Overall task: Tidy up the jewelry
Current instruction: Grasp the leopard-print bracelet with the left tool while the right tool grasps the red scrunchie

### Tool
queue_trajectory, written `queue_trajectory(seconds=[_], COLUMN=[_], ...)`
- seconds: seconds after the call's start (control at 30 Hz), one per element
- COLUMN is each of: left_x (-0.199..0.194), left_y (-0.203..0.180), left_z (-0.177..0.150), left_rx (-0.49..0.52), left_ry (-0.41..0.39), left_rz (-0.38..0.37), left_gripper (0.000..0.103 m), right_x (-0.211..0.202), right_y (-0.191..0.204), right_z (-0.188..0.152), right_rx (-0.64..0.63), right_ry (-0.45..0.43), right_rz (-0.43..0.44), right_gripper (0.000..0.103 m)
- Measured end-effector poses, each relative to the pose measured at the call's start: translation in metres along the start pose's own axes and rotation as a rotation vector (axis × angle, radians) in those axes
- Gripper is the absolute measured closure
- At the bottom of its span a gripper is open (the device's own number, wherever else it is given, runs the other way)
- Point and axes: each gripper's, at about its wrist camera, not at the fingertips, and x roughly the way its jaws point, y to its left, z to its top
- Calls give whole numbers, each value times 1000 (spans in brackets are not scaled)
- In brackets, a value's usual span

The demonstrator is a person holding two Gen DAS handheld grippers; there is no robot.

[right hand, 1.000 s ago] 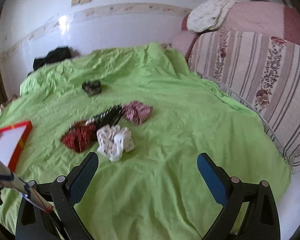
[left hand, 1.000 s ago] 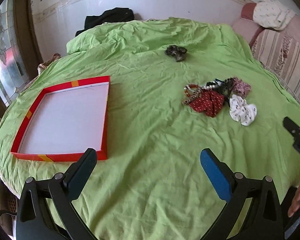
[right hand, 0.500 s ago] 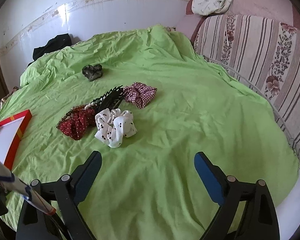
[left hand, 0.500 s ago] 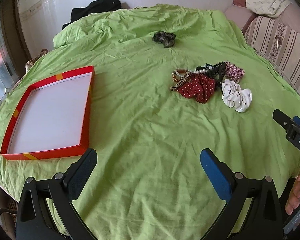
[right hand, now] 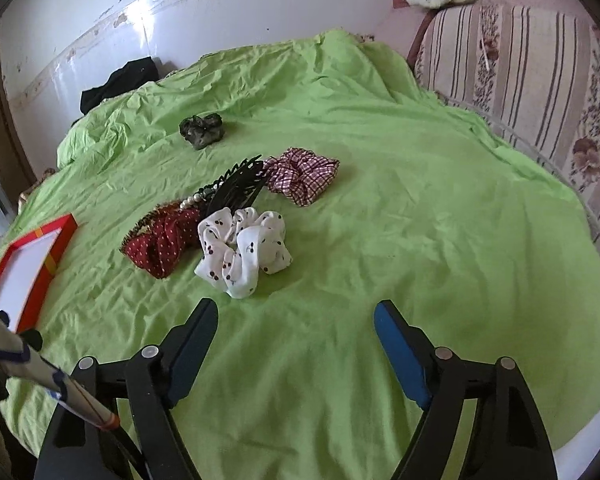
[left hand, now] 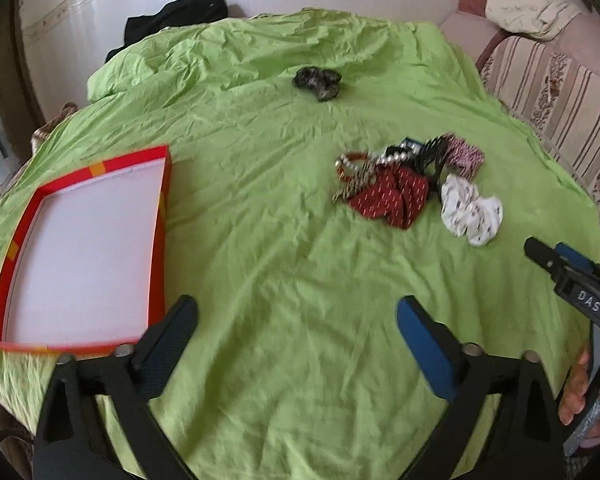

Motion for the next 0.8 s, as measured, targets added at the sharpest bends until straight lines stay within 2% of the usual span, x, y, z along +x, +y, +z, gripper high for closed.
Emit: queue_trajectory(seconds=[0.03, 0.1, 0.2, 0.33, 0.5, 0.6, 0.77, 0.8], left_x=[2, 5, 13, 33, 75, 95, 122, 126], left_y=[0, -2, -4, -13, -23, -27, -34, -34], left_z=[6, 16, 33, 53, 74, 84, 96, 96], left_rx=[12, 30, 36, 51, 63, 64, 68, 64], left_ry=[7, 18, 8, 7, 76, 107, 143, 154], left_rz=[-13, -40, -105, -137, -211, -251, -314, -319], left_gripper=[23, 32, 32, 32, 33, 42, 44, 50], right_x=[2, 6, 13, 24, 36, 44, 58, 61], right_y=[-1, -1, 0, 1, 4, 6, 12, 12], right_z=[1, 5, 11, 15, 20, 23, 28, 28], right_rx=[0, -5, -9, -12, -18, -27, -38, -36], right_ry=[1, 5, 17, 33, 40, 50, 71, 76], right_rz=[4, 16, 58, 81, 97, 102, 111, 110], right_gripper=[19, 19, 19, 19, 19, 19, 21, 23])
